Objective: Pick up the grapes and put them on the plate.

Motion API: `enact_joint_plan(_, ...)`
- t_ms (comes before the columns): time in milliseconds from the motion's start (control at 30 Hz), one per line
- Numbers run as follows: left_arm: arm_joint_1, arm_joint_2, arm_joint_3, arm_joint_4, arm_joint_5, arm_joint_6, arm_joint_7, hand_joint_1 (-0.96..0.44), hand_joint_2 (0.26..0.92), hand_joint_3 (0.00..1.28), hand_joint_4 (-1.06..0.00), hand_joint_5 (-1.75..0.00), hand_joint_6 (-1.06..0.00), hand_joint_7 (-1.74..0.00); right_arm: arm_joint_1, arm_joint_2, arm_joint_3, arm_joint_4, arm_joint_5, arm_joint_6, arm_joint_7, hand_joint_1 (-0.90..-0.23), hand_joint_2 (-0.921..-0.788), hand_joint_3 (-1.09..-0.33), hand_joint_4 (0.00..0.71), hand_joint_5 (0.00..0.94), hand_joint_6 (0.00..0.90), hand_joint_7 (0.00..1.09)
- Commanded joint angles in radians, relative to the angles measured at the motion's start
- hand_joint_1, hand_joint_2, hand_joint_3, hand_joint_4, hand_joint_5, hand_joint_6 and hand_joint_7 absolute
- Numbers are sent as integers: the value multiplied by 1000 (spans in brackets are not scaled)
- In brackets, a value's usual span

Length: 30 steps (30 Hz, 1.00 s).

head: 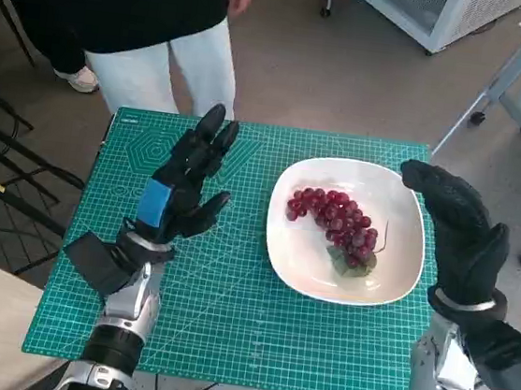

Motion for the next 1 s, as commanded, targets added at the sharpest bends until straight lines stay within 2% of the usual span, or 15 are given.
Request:
enact_joint_plan(33, 16, -5, -1, -15, 9, -4, 9, -445, 921, 263, -273, -13, -293, -30, 20, -5, -4, 6, 7, 10, 9, -573, -921, -659, 172, 5, -1, 365)
enact_joint_plan(1000, 37, -4, -4, -22, 0, 1, -2, -437, 921, 248, -279, -4, -312, -24, -7, -13, -17, 57, 7, -12, 38, -566, -921, -656, 175, 4, -1, 351)
